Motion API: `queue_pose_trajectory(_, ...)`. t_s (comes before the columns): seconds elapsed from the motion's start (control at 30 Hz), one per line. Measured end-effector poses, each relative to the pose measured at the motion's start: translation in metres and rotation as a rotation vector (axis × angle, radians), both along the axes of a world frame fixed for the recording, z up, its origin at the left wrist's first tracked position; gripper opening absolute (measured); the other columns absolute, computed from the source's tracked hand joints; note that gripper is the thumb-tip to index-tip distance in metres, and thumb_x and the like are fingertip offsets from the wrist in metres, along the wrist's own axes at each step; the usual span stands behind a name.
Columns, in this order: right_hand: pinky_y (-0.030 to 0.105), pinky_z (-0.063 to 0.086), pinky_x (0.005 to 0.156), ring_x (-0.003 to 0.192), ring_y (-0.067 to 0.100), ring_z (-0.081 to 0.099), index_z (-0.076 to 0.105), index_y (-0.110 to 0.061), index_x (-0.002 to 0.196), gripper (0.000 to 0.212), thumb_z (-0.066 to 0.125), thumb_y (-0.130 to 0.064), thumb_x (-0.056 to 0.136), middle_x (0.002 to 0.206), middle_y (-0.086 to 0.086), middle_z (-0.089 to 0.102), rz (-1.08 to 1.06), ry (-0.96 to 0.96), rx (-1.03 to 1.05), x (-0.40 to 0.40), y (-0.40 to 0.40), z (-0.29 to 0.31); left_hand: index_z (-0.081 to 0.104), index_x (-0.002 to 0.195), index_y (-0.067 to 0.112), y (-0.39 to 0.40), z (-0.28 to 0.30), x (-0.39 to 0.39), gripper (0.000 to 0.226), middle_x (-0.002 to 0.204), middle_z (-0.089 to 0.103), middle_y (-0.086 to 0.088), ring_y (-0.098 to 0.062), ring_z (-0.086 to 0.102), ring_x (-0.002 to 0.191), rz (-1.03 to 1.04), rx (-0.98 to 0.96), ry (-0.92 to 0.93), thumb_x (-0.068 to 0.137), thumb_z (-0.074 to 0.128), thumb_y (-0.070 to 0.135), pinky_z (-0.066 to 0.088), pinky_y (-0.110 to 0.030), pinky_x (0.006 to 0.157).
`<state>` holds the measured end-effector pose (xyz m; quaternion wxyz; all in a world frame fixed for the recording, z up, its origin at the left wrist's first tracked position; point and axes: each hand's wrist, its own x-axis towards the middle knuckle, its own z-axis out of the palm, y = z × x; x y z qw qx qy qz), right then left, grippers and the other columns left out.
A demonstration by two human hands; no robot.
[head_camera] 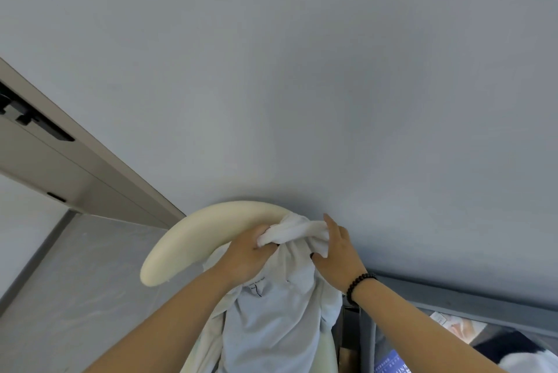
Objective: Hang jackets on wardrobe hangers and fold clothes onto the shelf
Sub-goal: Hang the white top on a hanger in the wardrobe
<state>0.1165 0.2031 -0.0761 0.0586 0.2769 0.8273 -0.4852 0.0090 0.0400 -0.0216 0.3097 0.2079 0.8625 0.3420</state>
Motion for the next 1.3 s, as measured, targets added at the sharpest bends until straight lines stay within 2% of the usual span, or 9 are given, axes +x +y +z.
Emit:
queue_pose_trajectory(0.2, 0.031, 0.048, 0.096, 0.111, 0.020, 0.050, 0.027, -0.032, 0.144, 0.072, 0.066, -0.028, 0.084, 0.131, -0.001, 0.027, 0.111, 0.104, 0.109, -0.003, -0.026, 0.025, 0.066, 0.090, 0.026, -0.029, 0.058, 0.027, 0.011, 0.073, 0.063, 0.018, 0.003, 0.054, 0.066, 0.029, 0.245, 0.032, 0.090, 0.060, 0.017, 0.039, -0.012, 0.061)
queue_pose_trajectory(0.43, 0.037, 0.047, 0.080, 0.092, 0.023, 0.045, 0.067, -0.012, 0.093, 0.024, 0.074, -0.026, 0.074, 0.103, 0.003, 0.051, 0.067, 0.301, 0.407, 0.002, -0.040, 0.059, 0.071, 0.087, 0.025, -0.063, 0.114, 0.044, 0.015, 0.077, 0.068, 0.006, -0.008, 0.057, 0.066, 0.123, 0.348, 0.193, 0.089, 0.066, 0.011, 0.040, -0.015, 0.059)
queue_pose_trajectory(0.53, 0.026, 0.041, 0.076, 0.087, 0.017, 0.045, 0.065, -0.005, 0.085, 0.019, 0.073, -0.018, 0.073, 0.092, -0.001, 0.056, 0.034, 0.396, 0.369, 0.002, -0.037, 0.088, 0.072, 0.083, 0.032, -0.082, 0.132, 0.045, 0.028, 0.079, 0.071, 0.017, -0.001, 0.063, 0.073, 0.250, 0.379, 0.276, 0.086, 0.068, 0.004, 0.044, -0.010, 0.061)
queue_pose_trajectory(0.63, 0.020, 0.030, 0.052, 0.058, 0.014, 0.036, 0.047, -0.002, 0.069, 0.018, 0.063, -0.001, 0.077, 0.061, 0.002, 0.046, -0.012, 0.433, 0.249, 0.001, -0.038, 0.126, 0.073, 0.082, 0.032, -0.099, 0.146, 0.049, 0.031, 0.081, 0.072, 0.020, 0.002, 0.064, 0.078, 0.387, 0.426, 0.319, 0.086, 0.067, 0.002, 0.046, -0.008, 0.063)
queue_pose_trajectory(0.77, 0.015, 0.029, 0.045, 0.050, 0.006, 0.033, 0.041, -0.018, 0.065, 0.031, 0.063, 0.000, 0.079, 0.057, -0.003, 0.043, -0.006, 0.555, 0.178, -0.004, -0.062, 0.176, 0.070, 0.078, 0.036, -0.129, 0.163, 0.059, 0.033, 0.079, 0.069, 0.019, -0.006, 0.063, 0.075, 0.522, 0.448, 0.374, 0.088, 0.064, 0.006, 0.050, -0.024, 0.066)
queue_pose_trajectory(0.9, 0.015, 0.035, 0.049, 0.054, 0.004, 0.042, 0.050, -0.016, 0.072, 0.030, 0.079, -0.022, 0.073, 0.063, 0.000, 0.053, 0.144, 0.607, 0.208, -0.003, -0.098, 0.219, 0.069, 0.076, 0.023, -0.168, 0.190, 0.067, 0.019, 0.069, 0.066, 0.012, 0.000, 0.052, 0.058, 0.612, 0.498, 0.441, 0.089, 0.063, 0.011, 0.040, -0.010, 0.052)
queue_pose_trajectory(1.07, 0.027, 0.047, 0.060, 0.066, 0.010, 0.055, 0.057, -0.028, 0.087, 0.047, 0.077, -0.061, 0.061, 0.073, -0.008, 0.061, 0.578, 0.324, 0.480, 0.005, -0.163, 0.261, 0.070, 0.077, 0.019, -0.233, 0.239, 0.091, 0.010, 0.075, 0.068, 0.008, 0.002, 0.056, 0.064, 0.654, 0.550, 0.571, 0.086, 0.067, 0.014, 0.042, -0.009, 0.056)
queue_pose_trajectory(1.17, 0.031, 0.048, 0.060, 0.069, 0.017, 0.059, 0.060, -0.022, 0.086, 0.023, 0.069, -0.042, 0.080, 0.074, -0.005, 0.064, 0.592, 0.433, 0.700, 0.006, -0.198, 0.280, 0.069, 0.072, 0.021, -0.280, 0.258, 0.111, 0.013, 0.072, 0.067, 0.016, 0.004, 0.056, 0.064, 0.655, 0.540, 0.646, 0.082, 0.071, 0.012, 0.042, -0.007, 0.055)
queue_pose_trajectory(1.3, 0.035, 0.048, 0.056, 0.064, 0.024, 0.060, 0.064, -0.014, 0.077, 0.009, 0.057, -0.009, 0.079, 0.065, 0.001, 0.064, 0.457, 0.677, 0.650, 0.011, -0.253, 0.310, 0.065, 0.066, 0.017, -0.357, 0.265, 0.140, 0.016, 0.058, 0.059, 0.014, -0.001, 0.049, 0.053, 0.692, 0.452, 0.693, 0.077, 0.077, 0.018, 0.036, -0.011, 0.048)
